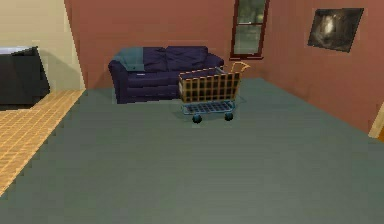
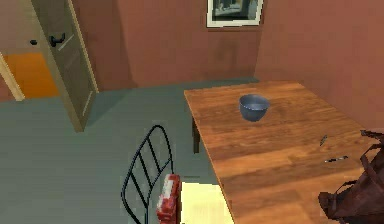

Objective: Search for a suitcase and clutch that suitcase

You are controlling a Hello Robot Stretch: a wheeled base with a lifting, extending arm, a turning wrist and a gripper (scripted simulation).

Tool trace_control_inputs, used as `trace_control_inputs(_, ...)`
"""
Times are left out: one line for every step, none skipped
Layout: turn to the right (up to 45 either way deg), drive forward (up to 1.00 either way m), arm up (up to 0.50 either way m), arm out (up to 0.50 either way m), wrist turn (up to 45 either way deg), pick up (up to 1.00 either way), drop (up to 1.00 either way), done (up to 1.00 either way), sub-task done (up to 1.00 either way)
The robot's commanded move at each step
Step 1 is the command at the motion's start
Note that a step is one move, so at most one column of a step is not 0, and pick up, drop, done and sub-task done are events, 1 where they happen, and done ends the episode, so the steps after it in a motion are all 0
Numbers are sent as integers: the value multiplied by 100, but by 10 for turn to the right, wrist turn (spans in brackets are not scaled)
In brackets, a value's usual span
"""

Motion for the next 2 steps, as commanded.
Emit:
trace_control_inputs(0,0,10,0,0,0,0,0,0)
trace_control_inputs(0,0,0,0,0,0,0,100,0)
